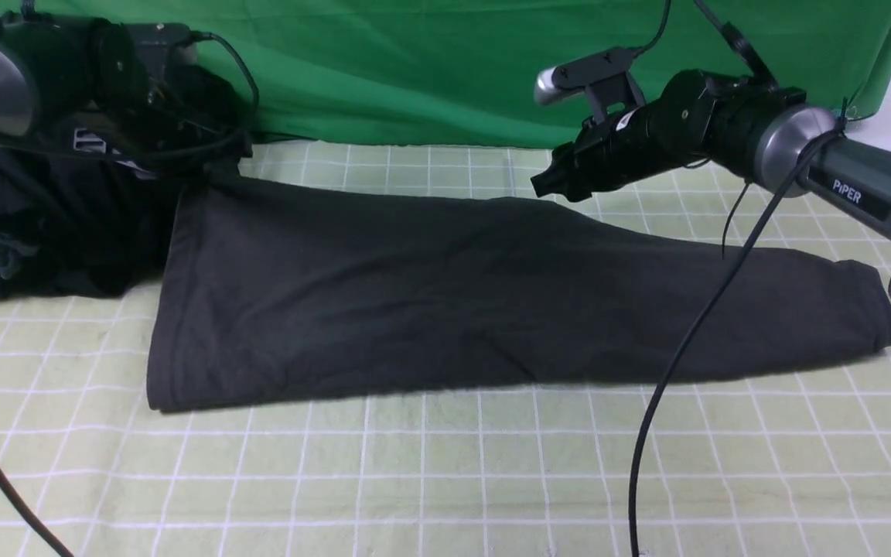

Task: Fold a long-sleeved shirt over a green coffee tablecloth.
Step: 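Fold the black garment in half by bringing its near edge over to the far edge, then pull the folded dark garment lengthwise by its ends to straighten it flat on the table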

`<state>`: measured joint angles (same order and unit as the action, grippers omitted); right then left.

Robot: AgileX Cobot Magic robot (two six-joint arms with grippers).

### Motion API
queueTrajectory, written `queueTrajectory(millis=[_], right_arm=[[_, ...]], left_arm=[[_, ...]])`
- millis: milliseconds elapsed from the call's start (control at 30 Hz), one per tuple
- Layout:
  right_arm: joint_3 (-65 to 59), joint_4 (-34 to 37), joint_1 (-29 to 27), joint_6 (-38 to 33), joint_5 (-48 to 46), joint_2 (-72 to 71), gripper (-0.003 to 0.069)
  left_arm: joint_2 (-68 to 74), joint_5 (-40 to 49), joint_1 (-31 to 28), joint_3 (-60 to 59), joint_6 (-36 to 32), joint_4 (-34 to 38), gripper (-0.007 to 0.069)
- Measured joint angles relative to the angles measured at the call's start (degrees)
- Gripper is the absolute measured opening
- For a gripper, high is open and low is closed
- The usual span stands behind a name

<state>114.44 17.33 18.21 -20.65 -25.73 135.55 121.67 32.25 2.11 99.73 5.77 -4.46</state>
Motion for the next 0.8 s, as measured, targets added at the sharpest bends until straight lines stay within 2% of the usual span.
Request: queueTrajectory(millis=[133,167,300,400,500,567,600,700,800], right_arm=[[0.0,-1.8,-0.1,0.0,-2.4,-1.4,0.0353],[0.0,-3.5,-0.2,0.0,-5.1,-3.0,0.0345],[0.0,-7.7,-1.7,0.5,-15.1,-10.8,0.0281],[0.2,-9.7,-4.4,1.4,-22.1,-17.1,0.0227],[0.2,-10.2,-7.5,2.9,-27.4,-20.6,0.0199],[0.2,-10.4,-12.4,5.1,-37.0,-23.1,0.0185],[-0.4,-10.4,-14.7,6.4,-39.7,-23.9,0.0185],[-4.6,-10.5,-21.5,8.7,-42.6,-25.8,0.0188],[-11.5,-10.7,-27.0,9.5,-43.3,-27.3,0.0237]], left_arm=[[0.0,-0.7,0.0,0.0,0.0,-1.9,0.0276],[-0.1,-0.1,0.0,0.5,0.2,-3.5,0.0358],[-1.4,4.1,0.0,3.1,1.5,-7.4,0.0537],[-3.5,7.8,-0.1,5.6,1.7,-7.7,0.0597],[-5.3,11.6,-0.1,6.9,1.7,-6.0,0.0596],[-7.5,16.6,-0.1,7.3,-0.8,-0.4,0.0519],[-8.3,19.5,-0.1,7.3,-3.2,2.7,0.0449],[-10.1,28.0,0.2,6.6,-10.2,11.6,0.014],[-12.1,29.9,1.9,1.9,-13.4,15.2,0.0022]])
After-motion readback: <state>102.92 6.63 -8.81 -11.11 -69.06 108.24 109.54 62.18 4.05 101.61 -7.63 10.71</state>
